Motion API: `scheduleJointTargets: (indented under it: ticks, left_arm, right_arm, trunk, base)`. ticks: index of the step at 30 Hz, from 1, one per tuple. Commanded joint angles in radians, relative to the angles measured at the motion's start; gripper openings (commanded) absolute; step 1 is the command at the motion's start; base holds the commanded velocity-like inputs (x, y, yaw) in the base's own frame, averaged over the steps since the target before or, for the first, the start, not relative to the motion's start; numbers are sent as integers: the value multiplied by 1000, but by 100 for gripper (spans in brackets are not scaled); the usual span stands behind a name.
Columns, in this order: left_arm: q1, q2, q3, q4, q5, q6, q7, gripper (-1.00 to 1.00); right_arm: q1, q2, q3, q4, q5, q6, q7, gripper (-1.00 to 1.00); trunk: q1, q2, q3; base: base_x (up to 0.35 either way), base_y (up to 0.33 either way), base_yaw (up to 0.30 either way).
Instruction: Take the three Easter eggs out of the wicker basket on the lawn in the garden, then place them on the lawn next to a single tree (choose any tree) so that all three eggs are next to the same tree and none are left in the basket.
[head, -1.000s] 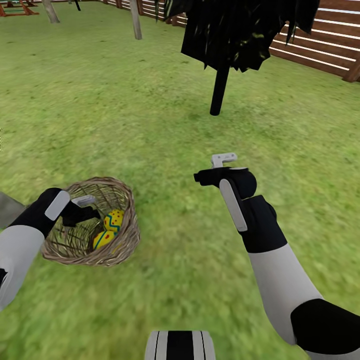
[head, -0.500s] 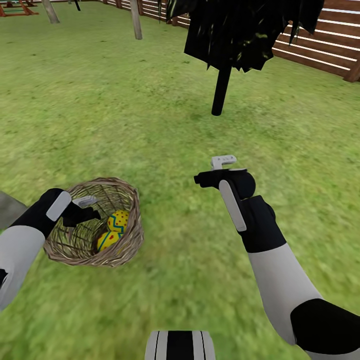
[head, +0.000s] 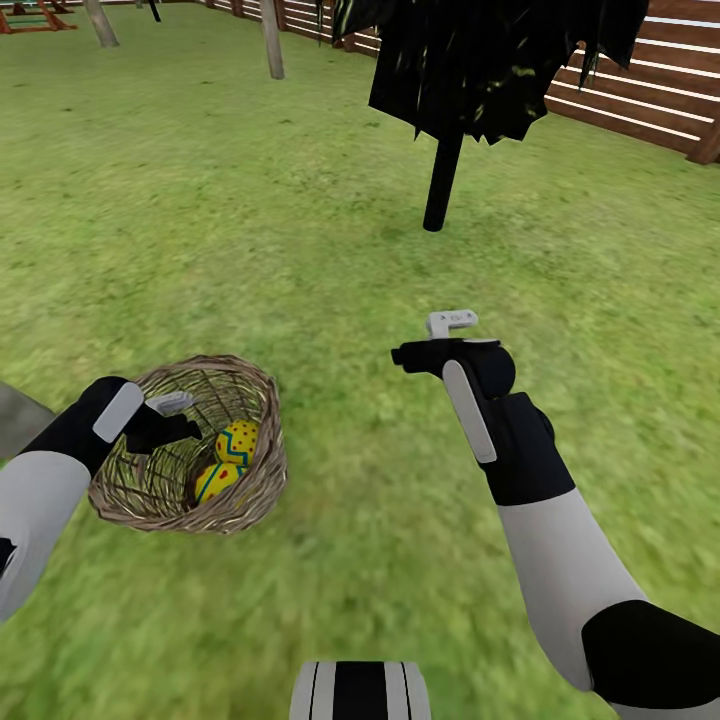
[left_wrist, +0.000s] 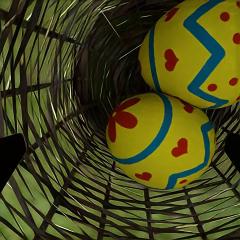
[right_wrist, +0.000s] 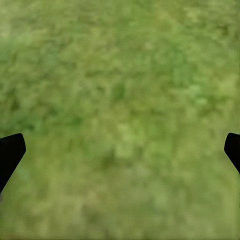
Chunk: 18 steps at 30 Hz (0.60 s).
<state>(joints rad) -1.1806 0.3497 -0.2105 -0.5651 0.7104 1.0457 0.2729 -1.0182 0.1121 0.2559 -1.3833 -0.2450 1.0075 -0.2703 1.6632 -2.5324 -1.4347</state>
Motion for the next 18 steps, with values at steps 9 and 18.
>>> scheduleJointTargets:
  ticks: [9,18]
  left_arm:
    - [-1,2,-7,-1,11,1,8,100]
    - [-1,2,-7,-1,11,1,9,100]
  right_arm:
    - [0,0,0,-1,-11,1,-10,100]
    - [0,1,0,0,-10,0,-9,100]
  trunk:
    - [0,0,1]
    - [0,0,2]
  base:
    - [-56,48,-117]
    - [-14,14,-98]
